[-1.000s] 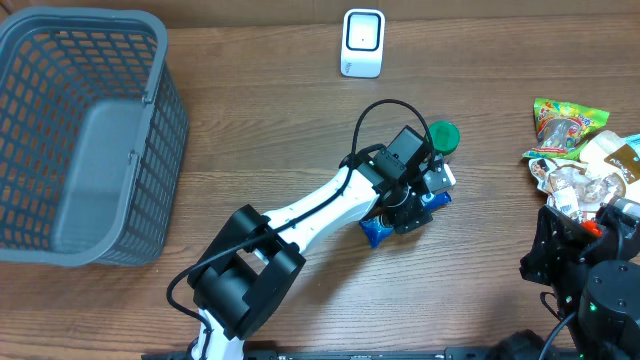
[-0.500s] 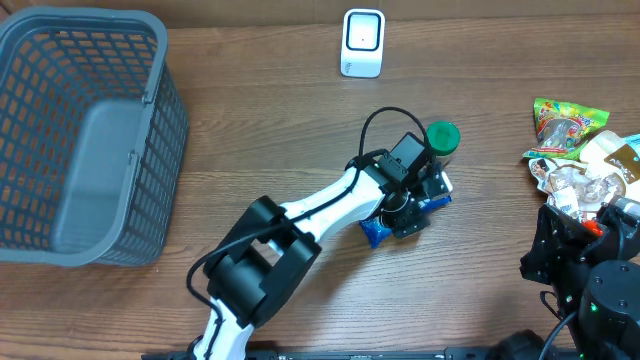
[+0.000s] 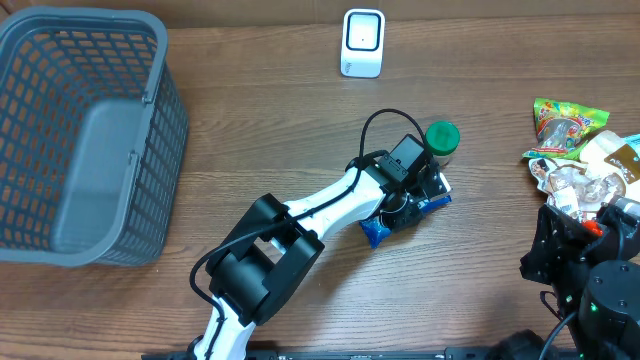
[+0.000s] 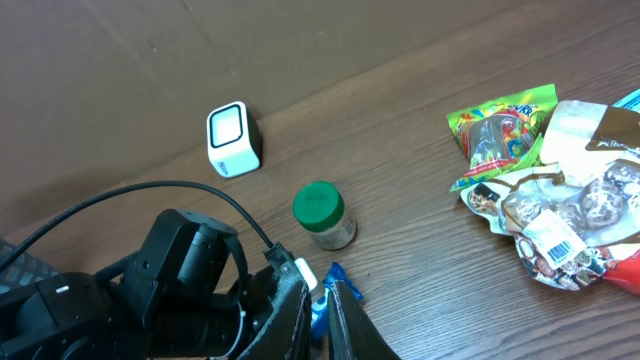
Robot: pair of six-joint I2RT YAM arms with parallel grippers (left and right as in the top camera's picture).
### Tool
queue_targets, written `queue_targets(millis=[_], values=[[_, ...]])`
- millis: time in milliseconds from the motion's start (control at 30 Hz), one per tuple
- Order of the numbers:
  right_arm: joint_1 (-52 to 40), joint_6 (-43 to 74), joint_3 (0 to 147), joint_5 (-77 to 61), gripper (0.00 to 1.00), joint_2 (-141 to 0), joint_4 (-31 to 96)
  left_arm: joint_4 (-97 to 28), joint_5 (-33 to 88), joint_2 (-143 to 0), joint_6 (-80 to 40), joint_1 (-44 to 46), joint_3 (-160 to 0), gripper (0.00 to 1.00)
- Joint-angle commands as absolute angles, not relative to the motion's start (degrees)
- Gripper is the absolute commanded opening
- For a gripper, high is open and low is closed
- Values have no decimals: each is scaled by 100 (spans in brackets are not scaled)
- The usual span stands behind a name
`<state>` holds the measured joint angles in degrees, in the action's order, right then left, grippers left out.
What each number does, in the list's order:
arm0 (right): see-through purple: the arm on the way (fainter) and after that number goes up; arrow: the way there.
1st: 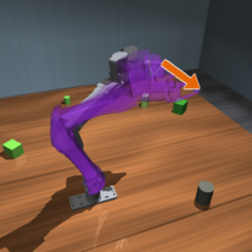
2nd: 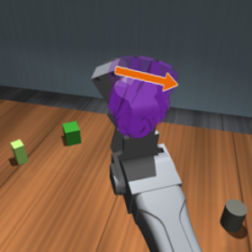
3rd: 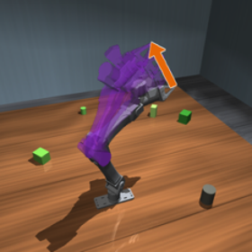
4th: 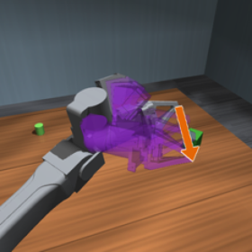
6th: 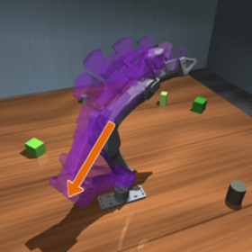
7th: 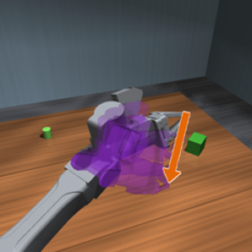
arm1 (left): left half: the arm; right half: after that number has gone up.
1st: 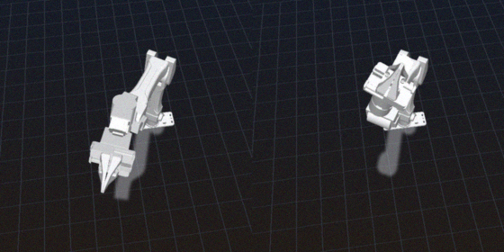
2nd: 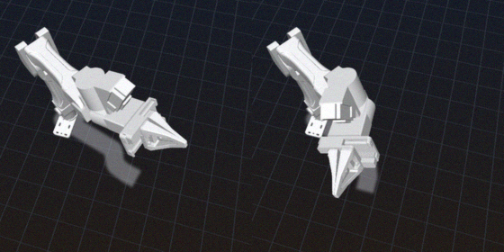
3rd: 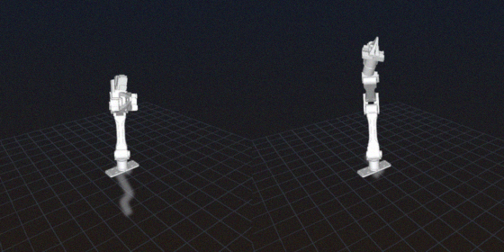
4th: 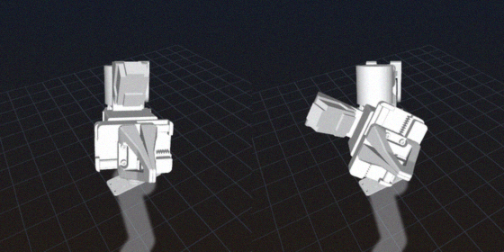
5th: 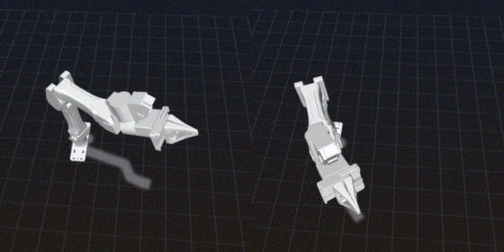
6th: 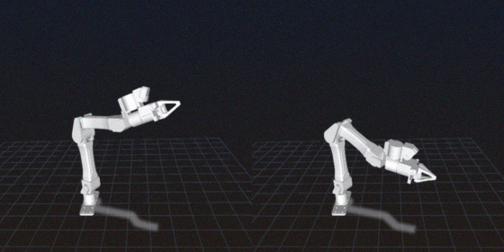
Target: Scan the item barcode
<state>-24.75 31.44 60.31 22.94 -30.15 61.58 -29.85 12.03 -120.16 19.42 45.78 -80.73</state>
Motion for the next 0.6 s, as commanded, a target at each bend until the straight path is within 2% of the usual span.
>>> queue_targets(millis=[0,233,400,500,567], values=[[-2469,3131,6005,2373,9,-2980,6149,-3009,1313,-12140,1927,4633,-8171,50],[-2469,3133,6005,2373,9,-2980,6173,-3020,1315,-12140,1925,4630,-8171,40],[-2469,3133,6005,2373,9,-2980,6182,-3017,1315,-12140,1905,4633,-8171,15],[-2469,3133,6005,2373,9,-2980,6180,-3020,1315,-12140,1879,4633,-8171,6],[-2469,3131,6005,2373,9,-2980,6182,-3017,1323,-12140,1835,4633,-8171,4]])
